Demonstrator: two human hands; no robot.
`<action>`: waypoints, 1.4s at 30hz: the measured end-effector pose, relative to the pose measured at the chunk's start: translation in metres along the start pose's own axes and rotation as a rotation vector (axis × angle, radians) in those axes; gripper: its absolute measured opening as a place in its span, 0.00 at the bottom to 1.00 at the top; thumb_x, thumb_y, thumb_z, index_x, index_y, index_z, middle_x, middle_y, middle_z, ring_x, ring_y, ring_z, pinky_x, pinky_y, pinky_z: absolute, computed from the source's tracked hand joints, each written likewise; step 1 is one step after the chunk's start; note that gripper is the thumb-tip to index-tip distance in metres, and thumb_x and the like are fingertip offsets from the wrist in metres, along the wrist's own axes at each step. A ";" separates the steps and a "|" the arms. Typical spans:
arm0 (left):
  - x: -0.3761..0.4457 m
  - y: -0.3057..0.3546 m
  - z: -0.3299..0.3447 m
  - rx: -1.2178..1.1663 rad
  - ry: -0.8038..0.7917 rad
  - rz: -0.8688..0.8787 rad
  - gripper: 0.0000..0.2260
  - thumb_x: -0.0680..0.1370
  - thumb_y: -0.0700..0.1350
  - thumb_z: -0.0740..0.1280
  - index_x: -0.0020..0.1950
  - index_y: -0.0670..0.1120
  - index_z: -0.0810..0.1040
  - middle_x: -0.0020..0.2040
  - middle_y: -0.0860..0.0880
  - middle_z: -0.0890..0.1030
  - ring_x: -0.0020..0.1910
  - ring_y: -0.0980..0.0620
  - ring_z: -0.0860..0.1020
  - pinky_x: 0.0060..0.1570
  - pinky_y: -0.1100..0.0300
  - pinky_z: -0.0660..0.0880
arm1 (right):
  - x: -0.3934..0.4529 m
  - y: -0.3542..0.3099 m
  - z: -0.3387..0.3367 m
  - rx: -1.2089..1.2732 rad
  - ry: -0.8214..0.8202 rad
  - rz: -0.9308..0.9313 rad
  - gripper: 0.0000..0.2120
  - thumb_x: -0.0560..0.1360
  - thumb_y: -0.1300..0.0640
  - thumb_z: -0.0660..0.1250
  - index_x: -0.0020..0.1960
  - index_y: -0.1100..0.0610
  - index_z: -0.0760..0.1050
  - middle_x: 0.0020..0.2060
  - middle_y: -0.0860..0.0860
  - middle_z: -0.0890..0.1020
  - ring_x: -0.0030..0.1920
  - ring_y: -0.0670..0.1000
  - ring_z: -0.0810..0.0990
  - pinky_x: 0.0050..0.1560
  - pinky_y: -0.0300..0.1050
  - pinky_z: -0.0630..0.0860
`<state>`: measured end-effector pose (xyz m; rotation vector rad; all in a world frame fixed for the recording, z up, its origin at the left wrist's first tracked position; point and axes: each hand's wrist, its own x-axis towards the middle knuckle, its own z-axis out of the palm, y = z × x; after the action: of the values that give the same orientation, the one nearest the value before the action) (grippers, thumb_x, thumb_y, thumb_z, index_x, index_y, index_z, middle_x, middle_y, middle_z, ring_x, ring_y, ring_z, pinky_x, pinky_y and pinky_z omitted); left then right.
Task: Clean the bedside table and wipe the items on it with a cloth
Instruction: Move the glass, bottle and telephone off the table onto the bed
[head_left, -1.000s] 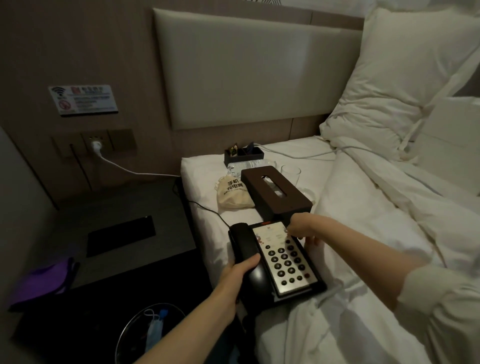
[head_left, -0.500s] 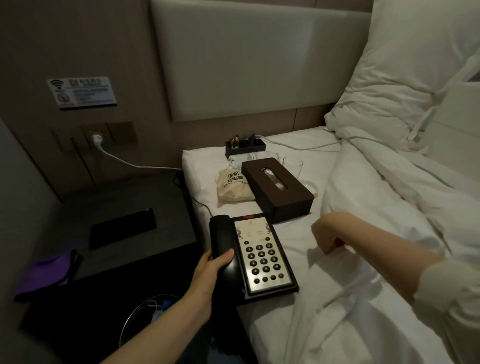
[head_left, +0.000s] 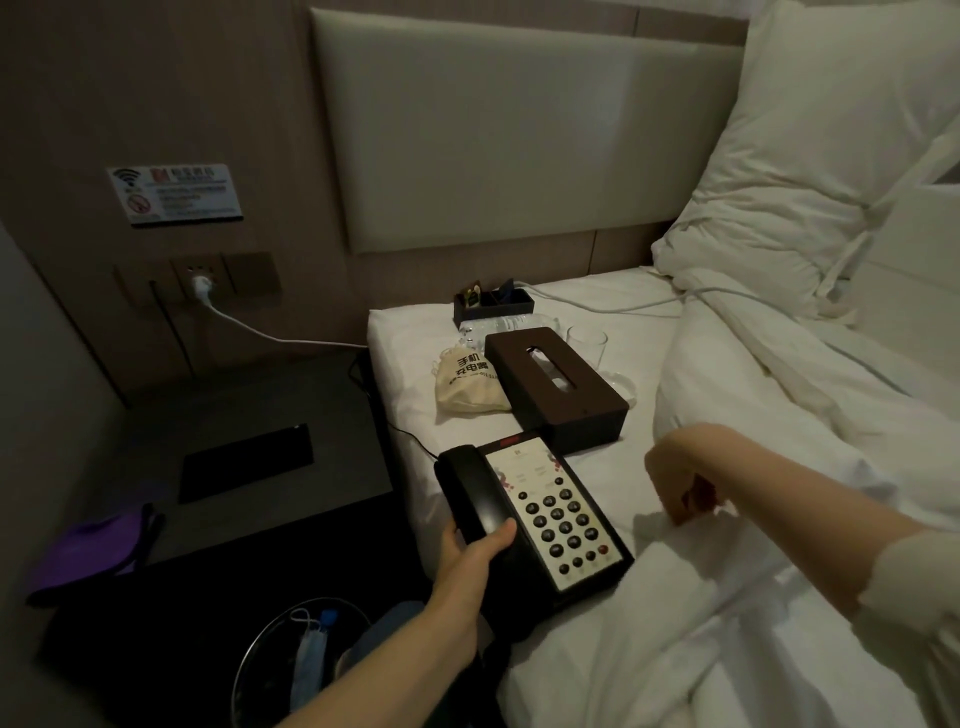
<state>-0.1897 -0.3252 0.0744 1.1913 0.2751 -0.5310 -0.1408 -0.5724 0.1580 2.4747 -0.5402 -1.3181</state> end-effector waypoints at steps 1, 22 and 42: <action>-0.001 -0.002 0.003 -0.005 0.006 -0.012 0.25 0.72 0.44 0.73 0.64 0.58 0.66 0.53 0.50 0.79 0.47 0.51 0.79 0.34 0.58 0.77 | 0.000 -0.002 -0.005 0.066 0.032 -0.012 0.07 0.74 0.55 0.71 0.40 0.57 0.78 0.28 0.51 0.81 0.32 0.48 0.78 0.42 0.42 0.77; -0.002 0.016 -0.020 0.381 -0.102 -0.174 0.21 0.75 0.62 0.65 0.62 0.51 0.73 0.46 0.50 0.78 0.40 0.56 0.77 0.33 0.65 0.72 | -0.040 -0.078 -0.052 0.233 0.615 -0.219 0.05 0.76 0.56 0.64 0.49 0.55 0.77 0.39 0.51 0.79 0.38 0.50 0.79 0.38 0.43 0.76; 0.105 0.180 -0.235 -0.022 0.398 -0.029 0.26 0.77 0.64 0.58 0.66 0.47 0.73 0.50 0.46 0.78 0.48 0.48 0.75 0.53 0.52 0.68 | -0.026 -0.339 -0.156 0.337 0.596 -0.644 0.16 0.77 0.57 0.60 0.63 0.58 0.74 0.57 0.59 0.78 0.54 0.61 0.78 0.47 0.48 0.74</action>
<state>0.0111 -0.0839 0.0860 1.2678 0.6369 -0.3102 0.0414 -0.2477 0.1208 3.2829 0.2212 -0.5868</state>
